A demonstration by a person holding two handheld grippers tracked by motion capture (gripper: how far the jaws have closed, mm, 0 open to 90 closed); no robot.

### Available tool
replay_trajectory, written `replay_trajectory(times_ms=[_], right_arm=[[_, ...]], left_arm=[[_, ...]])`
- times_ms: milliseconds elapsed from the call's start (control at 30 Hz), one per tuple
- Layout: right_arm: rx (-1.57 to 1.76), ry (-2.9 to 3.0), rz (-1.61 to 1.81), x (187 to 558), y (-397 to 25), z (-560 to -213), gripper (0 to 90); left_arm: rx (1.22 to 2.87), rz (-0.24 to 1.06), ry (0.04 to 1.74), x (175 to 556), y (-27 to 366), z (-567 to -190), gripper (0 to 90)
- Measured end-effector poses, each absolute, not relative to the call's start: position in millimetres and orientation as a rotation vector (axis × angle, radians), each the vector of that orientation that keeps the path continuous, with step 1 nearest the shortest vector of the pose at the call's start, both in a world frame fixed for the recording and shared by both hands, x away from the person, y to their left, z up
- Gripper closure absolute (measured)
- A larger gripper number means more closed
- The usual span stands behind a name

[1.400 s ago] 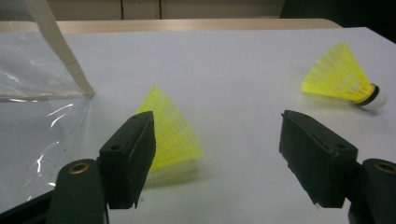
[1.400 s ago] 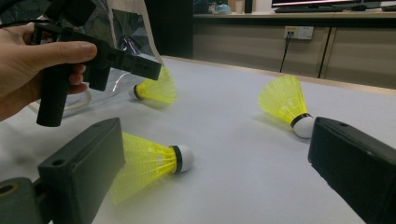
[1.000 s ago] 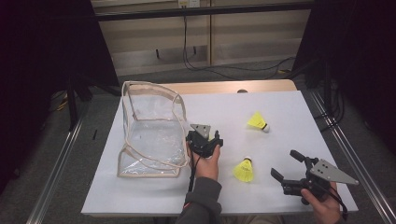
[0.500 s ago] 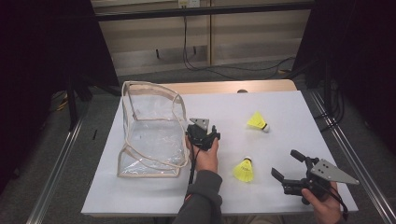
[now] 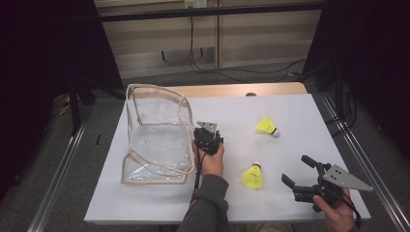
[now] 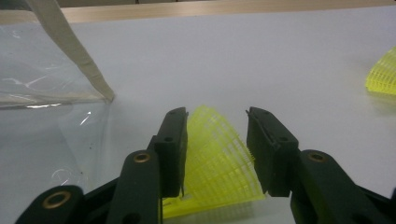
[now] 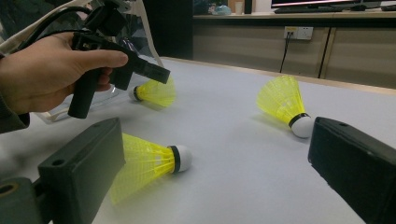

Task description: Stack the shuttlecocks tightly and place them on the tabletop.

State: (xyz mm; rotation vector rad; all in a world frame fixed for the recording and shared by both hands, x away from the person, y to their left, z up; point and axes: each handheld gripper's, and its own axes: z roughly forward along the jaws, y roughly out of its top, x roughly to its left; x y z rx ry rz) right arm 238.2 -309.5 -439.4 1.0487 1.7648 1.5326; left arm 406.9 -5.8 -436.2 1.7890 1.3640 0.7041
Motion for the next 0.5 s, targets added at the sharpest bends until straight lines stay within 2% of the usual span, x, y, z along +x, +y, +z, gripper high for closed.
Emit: replay_trajectory(times_ms=[100, 133, 200, 300, 400, 500], right_arm=[[1.05, 1.765, 1.532, 238.1, -309.4, -439.5, 3.2], [1.049, 1.765, 1.533, 238.1, -309.4, -439.4, 3.2], [1.05, 1.766, 1.53, 238.0, -309.8, -439.5, 3.2], [1.05, 1.766, 1.531, 237.7, -310.1, -439.4, 3.3], [1.051, 1.766, 1.531, 237.5, -310.3, -439.3, 3.3], [1.051, 1.764, 1.528, 237.6, -310.9, -439.2, 3.2]], left_arm=[[1.794, 0.716, 1.339, 405.4, -7.9, -434.7, 71.1], [1.804, 0.717, 1.334, 405.1, -8.2, -434.4, 71.1], [1.794, 0.704, 1.333, 404.4, -10.1, -435.4, 79.2], [1.791, 0.71, 1.326, 403.5, -10.2, -434.4, 85.8], [1.774, 0.722, 1.317, 402.4, -10.1, -432.1, 90.0], [1.762, 0.709, 1.318, 401.4, -9.2, -430.4, 90.0]])
